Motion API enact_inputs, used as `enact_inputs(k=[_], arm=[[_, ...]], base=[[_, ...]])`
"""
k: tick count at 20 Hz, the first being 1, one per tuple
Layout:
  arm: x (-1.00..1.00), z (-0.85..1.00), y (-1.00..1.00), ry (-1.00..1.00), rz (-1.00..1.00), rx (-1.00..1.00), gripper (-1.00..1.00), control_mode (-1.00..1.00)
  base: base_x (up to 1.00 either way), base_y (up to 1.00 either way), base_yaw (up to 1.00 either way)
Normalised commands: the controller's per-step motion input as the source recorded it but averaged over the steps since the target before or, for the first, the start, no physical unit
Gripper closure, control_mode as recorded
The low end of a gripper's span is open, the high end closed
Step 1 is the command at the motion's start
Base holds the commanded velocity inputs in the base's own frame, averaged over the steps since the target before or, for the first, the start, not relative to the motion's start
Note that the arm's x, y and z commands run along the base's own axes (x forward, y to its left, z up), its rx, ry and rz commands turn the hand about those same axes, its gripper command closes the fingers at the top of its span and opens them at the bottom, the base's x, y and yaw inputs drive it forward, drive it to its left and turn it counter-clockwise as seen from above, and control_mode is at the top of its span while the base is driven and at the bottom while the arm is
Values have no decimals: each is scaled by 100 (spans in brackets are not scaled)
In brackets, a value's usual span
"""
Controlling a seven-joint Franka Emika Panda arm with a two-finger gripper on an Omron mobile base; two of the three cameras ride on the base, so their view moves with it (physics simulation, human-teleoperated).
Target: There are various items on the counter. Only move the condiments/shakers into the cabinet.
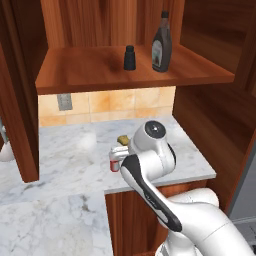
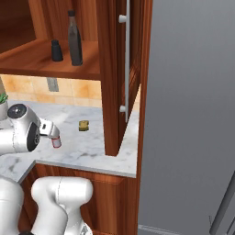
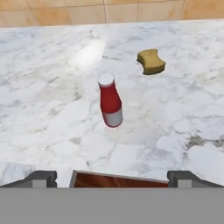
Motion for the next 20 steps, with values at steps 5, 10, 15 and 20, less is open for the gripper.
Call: enact_inputs(k=[5, 10, 15, 20], arm=[[15, 0, 4, 0, 0, 0, -100, -100], [26, 0, 4, 0, 0, 0, -100, -100], [20, -4, 2, 0, 0, 0, -100, -100], [4, -16, 6, 0, 0, 0, -100, -100]], base=[[0, 0, 0], [0, 0, 0], [0, 0, 0], [0, 0, 0]])
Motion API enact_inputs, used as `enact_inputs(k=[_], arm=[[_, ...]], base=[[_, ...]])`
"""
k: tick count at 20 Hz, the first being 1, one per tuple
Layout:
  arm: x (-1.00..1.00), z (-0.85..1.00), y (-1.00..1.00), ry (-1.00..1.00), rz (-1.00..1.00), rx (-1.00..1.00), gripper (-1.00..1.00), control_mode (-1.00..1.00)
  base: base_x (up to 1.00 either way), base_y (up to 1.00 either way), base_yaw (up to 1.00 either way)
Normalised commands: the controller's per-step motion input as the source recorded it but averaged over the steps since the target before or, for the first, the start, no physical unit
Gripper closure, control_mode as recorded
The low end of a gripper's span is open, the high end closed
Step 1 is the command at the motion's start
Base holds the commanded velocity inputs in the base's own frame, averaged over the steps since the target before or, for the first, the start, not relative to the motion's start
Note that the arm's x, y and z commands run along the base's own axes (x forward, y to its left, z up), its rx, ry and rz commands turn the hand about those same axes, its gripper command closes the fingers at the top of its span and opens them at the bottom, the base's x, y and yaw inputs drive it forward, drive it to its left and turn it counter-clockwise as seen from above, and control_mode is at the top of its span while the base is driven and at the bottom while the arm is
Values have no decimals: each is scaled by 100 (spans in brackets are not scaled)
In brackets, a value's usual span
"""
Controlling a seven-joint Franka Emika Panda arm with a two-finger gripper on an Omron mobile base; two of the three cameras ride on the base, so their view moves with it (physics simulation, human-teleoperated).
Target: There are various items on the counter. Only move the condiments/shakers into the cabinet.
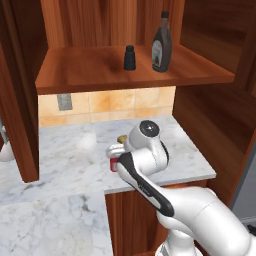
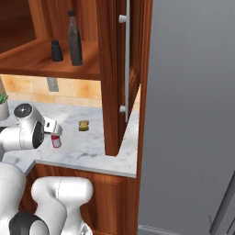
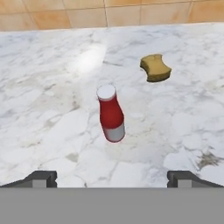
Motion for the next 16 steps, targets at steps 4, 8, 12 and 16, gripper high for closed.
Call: enact_inputs(k=[4, 8, 12, 16], arm=[[11, -13, 13, 0, 0, 0, -100, -100], [16, -8, 5, 0, 0, 0, -100, -100], [6, 0, -3, 0, 0, 0, -100, -100], [9, -1, -3, 0, 0, 0, -100, -100]], base=[[0, 0, 0], [0, 0, 0], [0, 0, 0], [0, 0, 0]])
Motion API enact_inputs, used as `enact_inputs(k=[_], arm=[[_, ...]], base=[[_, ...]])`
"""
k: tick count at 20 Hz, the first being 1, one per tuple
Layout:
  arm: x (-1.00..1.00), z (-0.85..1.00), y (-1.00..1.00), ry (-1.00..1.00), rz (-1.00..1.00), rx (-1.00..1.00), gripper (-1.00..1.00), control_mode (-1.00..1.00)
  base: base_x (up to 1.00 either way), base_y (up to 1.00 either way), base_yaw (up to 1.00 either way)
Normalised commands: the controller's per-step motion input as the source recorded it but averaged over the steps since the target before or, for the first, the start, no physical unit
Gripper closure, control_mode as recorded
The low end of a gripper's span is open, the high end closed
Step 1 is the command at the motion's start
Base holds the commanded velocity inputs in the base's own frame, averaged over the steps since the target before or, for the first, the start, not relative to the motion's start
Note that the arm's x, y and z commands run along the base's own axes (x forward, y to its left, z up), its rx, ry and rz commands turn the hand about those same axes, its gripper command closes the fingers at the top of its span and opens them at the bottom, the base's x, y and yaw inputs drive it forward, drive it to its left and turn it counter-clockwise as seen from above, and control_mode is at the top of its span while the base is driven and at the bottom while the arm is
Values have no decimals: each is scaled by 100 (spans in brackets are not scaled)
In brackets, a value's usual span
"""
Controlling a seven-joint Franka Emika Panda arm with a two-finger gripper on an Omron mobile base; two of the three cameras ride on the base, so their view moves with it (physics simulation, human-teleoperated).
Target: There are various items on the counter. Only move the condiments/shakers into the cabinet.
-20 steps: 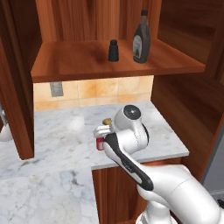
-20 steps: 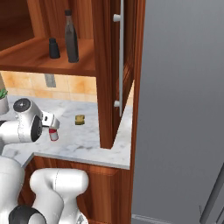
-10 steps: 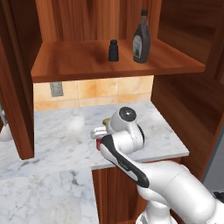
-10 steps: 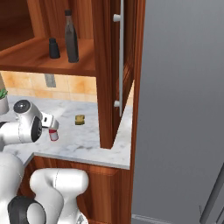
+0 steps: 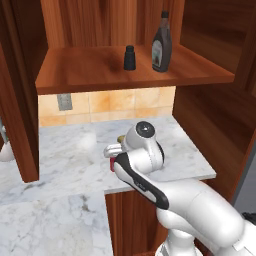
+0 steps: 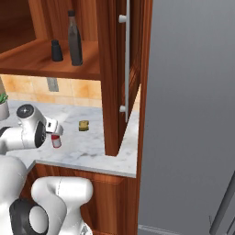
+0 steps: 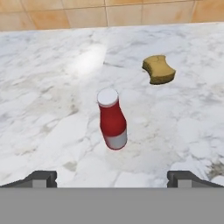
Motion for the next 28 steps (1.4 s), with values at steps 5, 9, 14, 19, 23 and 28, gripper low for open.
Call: enact_inputs(k=[5, 9, 14, 19, 23, 28], arm=[[9, -3, 0, 0, 0, 0, -100, -100], [10, -2, 0, 0, 0, 0, -100, -100], [8, -1, 0, 0, 0, 0, -100, -100], [12, -7, 0, 0, 0, -1, -100, -100], [11, -7, 1, 0, 0, -1, -100, -100], [14, -9, 14, 0, 0, -1, -100, -100]], base=[[0, 0, 0], [0, 0, 0], [0, 0, 0], [0, 0, 0], [0, 0, 0], [0, 0, 0]])
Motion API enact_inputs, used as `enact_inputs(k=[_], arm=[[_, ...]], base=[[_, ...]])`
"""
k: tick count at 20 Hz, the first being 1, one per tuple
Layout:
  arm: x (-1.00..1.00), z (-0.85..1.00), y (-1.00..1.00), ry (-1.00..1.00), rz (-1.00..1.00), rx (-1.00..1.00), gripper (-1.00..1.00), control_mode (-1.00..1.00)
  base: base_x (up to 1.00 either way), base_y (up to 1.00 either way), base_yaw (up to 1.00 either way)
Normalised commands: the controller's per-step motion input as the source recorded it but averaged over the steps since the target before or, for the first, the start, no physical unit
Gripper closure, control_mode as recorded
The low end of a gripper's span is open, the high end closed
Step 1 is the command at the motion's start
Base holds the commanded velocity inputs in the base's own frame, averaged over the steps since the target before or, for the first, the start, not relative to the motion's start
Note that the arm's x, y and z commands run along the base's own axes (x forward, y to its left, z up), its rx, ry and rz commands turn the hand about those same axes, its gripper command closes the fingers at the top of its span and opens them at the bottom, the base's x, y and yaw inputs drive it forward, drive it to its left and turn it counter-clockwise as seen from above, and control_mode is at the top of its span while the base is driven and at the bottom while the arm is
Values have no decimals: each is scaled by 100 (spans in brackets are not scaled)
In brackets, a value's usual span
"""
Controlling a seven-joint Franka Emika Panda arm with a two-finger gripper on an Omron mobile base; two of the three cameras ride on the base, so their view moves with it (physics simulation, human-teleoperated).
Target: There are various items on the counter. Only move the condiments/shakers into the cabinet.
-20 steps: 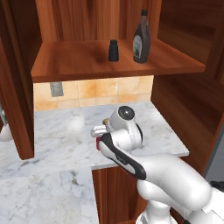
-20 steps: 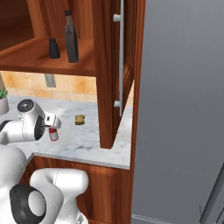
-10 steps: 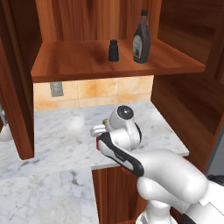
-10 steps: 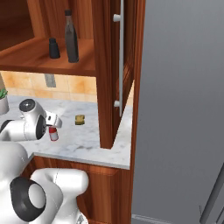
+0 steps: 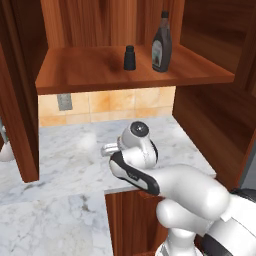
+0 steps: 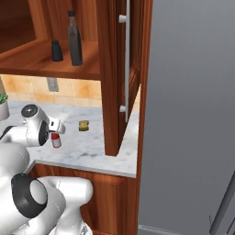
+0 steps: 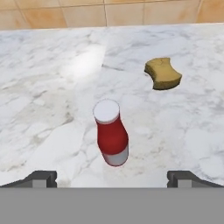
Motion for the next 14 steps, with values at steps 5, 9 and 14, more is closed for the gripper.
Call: enact_inputs(k=[5, 9, 14], arm=[[16, -13, 5, 0, 0, -1, -100, -100], [18, -8, 0, 0, 0, 0, -100, -100], [13, -4, 0, 0, 0, 0, -100, -100]], base=[[0, 0, 0], [0, 0, 0], [0, 0, 0]])
